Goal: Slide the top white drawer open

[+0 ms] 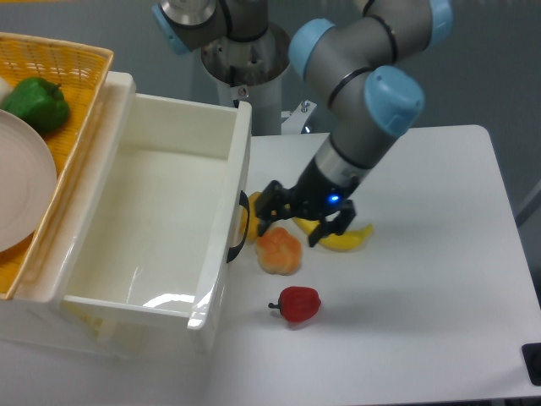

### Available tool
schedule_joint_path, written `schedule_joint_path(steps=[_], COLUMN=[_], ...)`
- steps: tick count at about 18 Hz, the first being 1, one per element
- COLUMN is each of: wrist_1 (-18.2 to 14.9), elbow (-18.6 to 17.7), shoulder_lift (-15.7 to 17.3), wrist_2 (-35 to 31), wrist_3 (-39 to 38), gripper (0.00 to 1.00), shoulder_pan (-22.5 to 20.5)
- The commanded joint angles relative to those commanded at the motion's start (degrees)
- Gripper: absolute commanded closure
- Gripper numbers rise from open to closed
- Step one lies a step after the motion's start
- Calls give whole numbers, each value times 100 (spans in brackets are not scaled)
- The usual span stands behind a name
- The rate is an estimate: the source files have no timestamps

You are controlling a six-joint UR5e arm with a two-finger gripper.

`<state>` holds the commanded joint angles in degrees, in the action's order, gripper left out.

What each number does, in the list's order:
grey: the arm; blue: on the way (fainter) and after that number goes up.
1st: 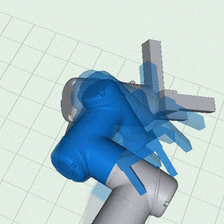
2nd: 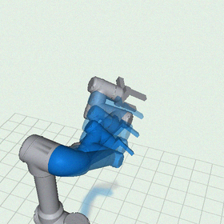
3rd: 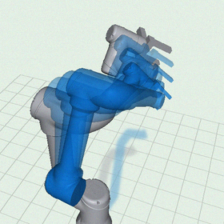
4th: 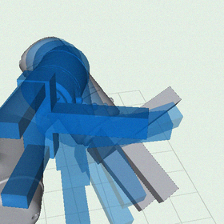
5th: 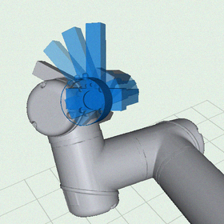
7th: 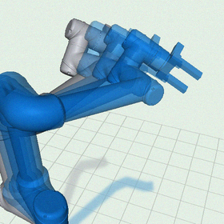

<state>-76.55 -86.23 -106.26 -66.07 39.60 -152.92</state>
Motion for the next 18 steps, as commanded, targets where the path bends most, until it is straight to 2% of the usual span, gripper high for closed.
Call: schedule_joint_path(steps=[2, 5, 9, 12, 16, 18], wrist_1=[70, 500, 896, 914, 897, 897], elbow=[27, 0, 27, 44, 62, 62], shoulder_lift=[9, -70, -438, -676, -905, -949], wrist_2=[-606, -1371, -2137, -2454, -2701, -2675], wrist_3=[738, 1644, 2770, 3586, 5378, 5742], gripper=[0, 0, 0, 0, 0, 0], shoulder_pan=[-141, -317, -448, -677, -1055, -1169])
